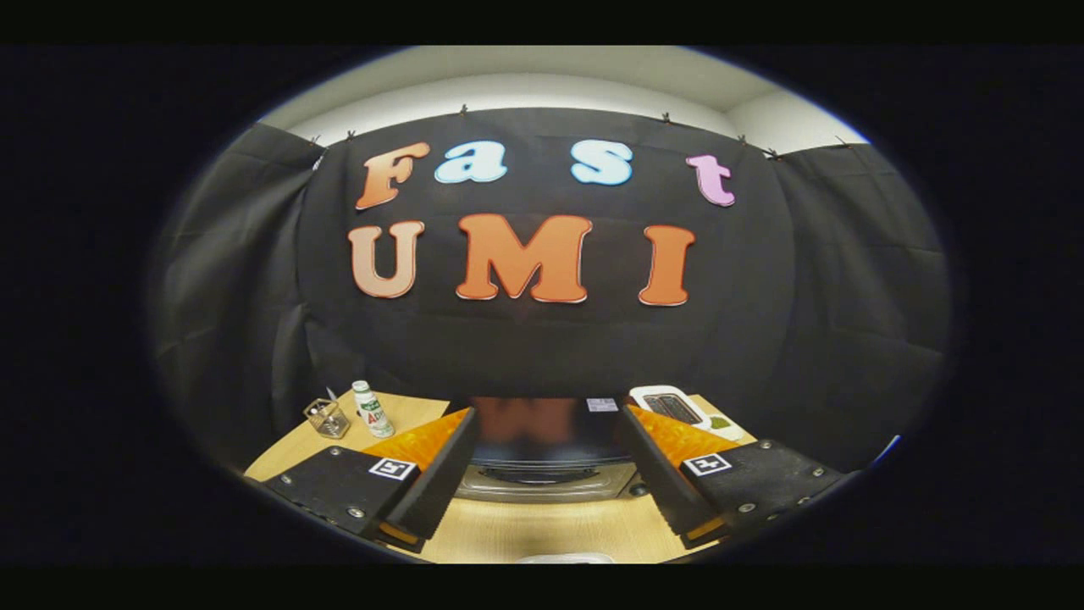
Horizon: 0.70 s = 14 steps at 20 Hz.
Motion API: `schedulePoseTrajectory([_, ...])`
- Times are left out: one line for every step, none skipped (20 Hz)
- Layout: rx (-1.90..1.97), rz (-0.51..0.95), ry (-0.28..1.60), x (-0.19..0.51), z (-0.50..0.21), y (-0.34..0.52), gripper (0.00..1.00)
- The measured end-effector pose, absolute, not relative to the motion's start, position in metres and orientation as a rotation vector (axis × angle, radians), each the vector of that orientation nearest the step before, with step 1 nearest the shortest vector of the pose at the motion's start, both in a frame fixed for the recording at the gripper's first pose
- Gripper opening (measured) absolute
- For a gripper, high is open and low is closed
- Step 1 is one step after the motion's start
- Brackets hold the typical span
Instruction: Open the toaster oven, put the food inside, and close the toaster oven door.
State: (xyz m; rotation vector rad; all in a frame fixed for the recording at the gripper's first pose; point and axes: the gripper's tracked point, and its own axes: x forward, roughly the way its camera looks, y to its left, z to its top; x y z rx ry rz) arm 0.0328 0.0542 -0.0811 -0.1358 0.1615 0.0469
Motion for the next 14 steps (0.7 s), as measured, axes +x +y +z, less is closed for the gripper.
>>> schedulePoseTrajectory([-0.15,0.05,0.188,0.038,-0.091,0.056,0.99])
schedulePoseTrajectory([-0.162,0.052,0.209,0.041,-0.099,0.055,0.99])
schedulePoseTrajectory([-0.173,0.052,0.226,0.047,-0.108,0.056,0.99])
schedulePoseTrajectory([-0.179,0.055,0.243,0.051,-0.116,0.057,0.99])
schedulePoseTrajectory([-0.182,0.058,0.261,0.056,-0.126,0.057,0.99])
schedulePoseTrajectory([-0.185,0.06,0.28,0.06,-0.136,0.058,0.99])
schedulePoseTrajectory([-0.19,0.062,0.297,0.065,-0.146,0.058,0.99])
schedulePoseTrajectory([-0.197,0.065,0.315,0.069,-0.156,0.059,0.99])
schedulePoseTrajectory([-0.202,0.069,0.325,0.073,-0.164,0.059,0.99])
schedulePoseTrajectory([-0.208,0.075,0.329,0.077,-0.171,0.061,0.99])
schedulePoseTrajectory([-0.213,0.081,0.329,0.082,-0.179,0.062,0.99])
schedulePoseTrajectory([-0.216,0.084,0.334,0.087,-0.186,0.062,0.99])
schedulePoseTrajectory([-0.215,0.085,0.345,0.09,-0.196,0.061,0.99])
schedulePoseTrajectory([-0.206,0.082,0.353,0.093,-0.204,0.059,0.99])
